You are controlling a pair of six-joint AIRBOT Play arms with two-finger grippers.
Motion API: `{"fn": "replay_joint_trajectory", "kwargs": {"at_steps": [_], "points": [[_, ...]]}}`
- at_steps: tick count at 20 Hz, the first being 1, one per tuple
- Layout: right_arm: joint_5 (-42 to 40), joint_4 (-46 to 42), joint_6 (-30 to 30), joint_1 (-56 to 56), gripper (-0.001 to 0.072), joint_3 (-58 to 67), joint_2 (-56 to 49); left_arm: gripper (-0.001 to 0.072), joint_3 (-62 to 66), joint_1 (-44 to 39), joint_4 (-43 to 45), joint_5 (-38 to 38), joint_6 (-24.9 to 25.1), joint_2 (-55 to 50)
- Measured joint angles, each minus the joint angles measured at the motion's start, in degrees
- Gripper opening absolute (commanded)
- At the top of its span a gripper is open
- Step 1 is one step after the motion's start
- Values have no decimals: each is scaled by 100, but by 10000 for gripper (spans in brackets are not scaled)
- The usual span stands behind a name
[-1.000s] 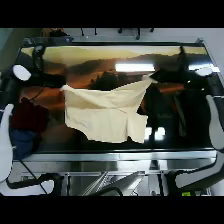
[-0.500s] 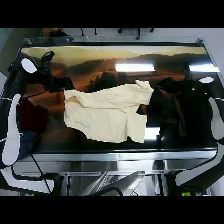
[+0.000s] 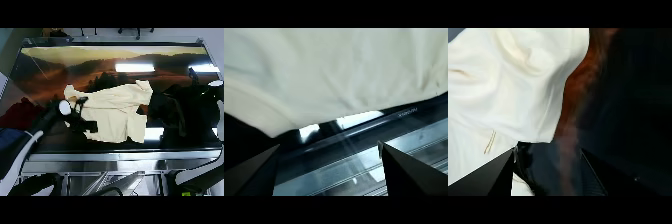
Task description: Fold the shirts.
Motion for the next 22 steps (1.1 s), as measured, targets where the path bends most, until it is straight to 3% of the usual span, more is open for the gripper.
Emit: {"fn": "replay_joint_trajectory", "kwargs": {"at_steps": [6,14,15,17,18,22], "points": [[-87,-48,-46,232,459,-131,-85,660,-1222,-1154,-1134,2124,-317,81],[-415,-68,-83,1043,460,-146,-297,659,-933,-1633,-1681,2826,-372,-691],[-439,-68,-83,1128,459,-146,-341,617,-905,-1600,-1711,2844,-372,-763],[-481,-42,-83,1263,459,-146,-415,183,-883,-1480,-1668,2861,-337,-892],[-525,-24,-83,1316,459,-146,-442,71,-879,-1397,-1631,2865,-289,-931],[-688,109,-83,1412,460,-146,-496,22,-866,-1012,-1537,2909,-13,-905]]}}
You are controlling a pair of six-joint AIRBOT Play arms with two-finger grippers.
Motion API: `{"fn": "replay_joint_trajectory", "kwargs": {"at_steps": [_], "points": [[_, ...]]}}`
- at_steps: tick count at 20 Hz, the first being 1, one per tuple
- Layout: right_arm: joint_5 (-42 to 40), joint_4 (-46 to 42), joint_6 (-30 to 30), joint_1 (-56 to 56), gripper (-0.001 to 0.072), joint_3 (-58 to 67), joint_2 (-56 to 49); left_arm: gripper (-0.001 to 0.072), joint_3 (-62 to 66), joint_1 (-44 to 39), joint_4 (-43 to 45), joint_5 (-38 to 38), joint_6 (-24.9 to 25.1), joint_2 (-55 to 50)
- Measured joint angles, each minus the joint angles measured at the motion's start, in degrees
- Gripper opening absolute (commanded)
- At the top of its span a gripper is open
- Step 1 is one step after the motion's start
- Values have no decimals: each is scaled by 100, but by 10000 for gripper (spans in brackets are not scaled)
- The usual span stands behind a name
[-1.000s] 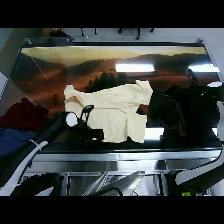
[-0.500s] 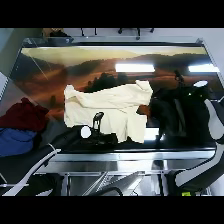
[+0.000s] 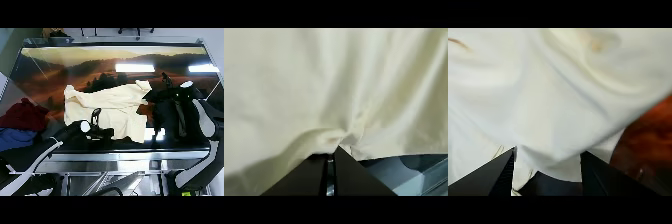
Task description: Fold the shirts.
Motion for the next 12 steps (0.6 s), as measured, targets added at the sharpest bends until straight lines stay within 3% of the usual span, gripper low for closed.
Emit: {"fn": "replay_joint_trajectory", "kwargs": {"at_steps": [6,12], "points": [[219,22,2,-457,462,0,92,22,-7,973,1290,-1248,46,586],[608,55,42,-332,462,-487,122,23,7,2297,1873,-1707,-55,1637]]}}
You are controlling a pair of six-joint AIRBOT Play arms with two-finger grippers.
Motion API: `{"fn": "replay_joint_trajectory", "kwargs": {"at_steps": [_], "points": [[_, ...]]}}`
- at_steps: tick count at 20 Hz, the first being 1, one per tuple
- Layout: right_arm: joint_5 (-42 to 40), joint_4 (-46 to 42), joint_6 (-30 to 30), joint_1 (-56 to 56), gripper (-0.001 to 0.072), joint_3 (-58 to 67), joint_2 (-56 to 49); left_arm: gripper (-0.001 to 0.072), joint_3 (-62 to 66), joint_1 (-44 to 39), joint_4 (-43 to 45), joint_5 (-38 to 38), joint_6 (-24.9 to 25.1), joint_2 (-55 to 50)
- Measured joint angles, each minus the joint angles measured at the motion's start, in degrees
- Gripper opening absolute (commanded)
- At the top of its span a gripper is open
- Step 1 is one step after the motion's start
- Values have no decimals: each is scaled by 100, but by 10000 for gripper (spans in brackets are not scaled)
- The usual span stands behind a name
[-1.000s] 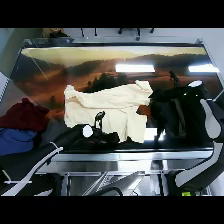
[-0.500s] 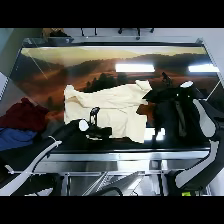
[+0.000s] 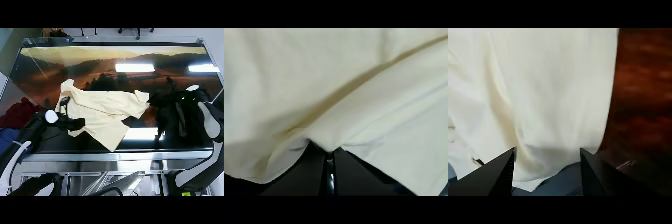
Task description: Fold the shirts.
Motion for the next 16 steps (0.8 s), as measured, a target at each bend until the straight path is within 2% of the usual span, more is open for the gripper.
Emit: {"fn": "replay_joint_trajectory", "kwargs": {"at_steps": [5,6,7,8,10,11,16], "points": [[120,76,9,654,456,-492,11,23,0,452,107,-46,92,433],[133,105,22,785,386,-529,11,23,0,474,125,-44,94,448],[129,107,24,922,203,-560,11,22,0,485,136,-44,111,444],[120,96,24,1038,96,-588,4,23,0,492,136,-48,140,409],[162,356,-4,1228,80,-605,24,22,0,498,149,-92,177,304],[210,446,-33,1283,19,-614,46,22,0,501,149,-107,201,251],[476,811,-114,1244,20,-616,575,22,11,514,166,9,339,339]]}}
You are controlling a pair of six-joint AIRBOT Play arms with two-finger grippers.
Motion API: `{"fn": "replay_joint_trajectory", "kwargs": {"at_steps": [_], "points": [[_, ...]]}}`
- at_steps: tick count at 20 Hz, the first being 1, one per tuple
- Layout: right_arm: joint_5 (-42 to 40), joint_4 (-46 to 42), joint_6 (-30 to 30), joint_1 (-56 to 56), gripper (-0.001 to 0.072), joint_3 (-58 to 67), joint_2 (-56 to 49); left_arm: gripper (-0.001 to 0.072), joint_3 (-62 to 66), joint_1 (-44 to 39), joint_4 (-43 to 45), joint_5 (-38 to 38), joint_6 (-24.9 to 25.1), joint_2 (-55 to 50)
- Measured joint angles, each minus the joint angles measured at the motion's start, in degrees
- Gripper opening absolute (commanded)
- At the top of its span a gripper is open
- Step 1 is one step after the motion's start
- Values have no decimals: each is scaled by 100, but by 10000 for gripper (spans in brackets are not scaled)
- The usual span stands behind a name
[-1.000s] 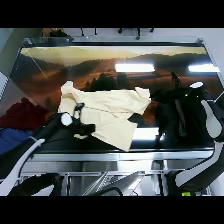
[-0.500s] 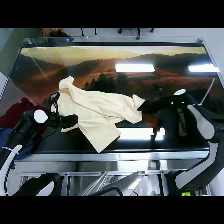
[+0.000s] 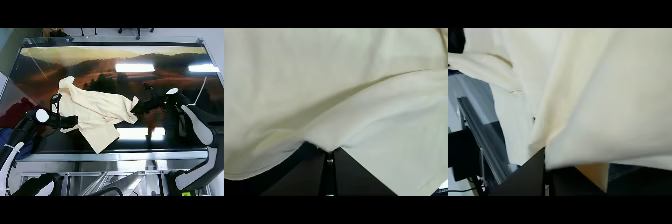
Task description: Fold the shirts.
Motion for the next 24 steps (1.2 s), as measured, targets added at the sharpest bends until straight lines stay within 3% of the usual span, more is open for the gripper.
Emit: {"fn": "replay_joint_trajectory", "kwargs": {"at_steps": [6,10,13,19,24], "points": [[114,866,-317,-855,20,387,1797,21,1086,295,7,-431,179,1342],[-437,1294,-516,-1663,20,1189,3458,20,3064,538,4,-601,382,2433],[-1207,1154,-608,-2302,20,1790,4618,21,4774,876,83,-697,640,2887],[-1812,970,-645,-3281,19,2184,5490,21,6857,1287,227,-1464,953,2396],[-1384,1954,-953,-3486,19,2236,5147,21,7322,863,-57,-1725,1158,1373]]}}
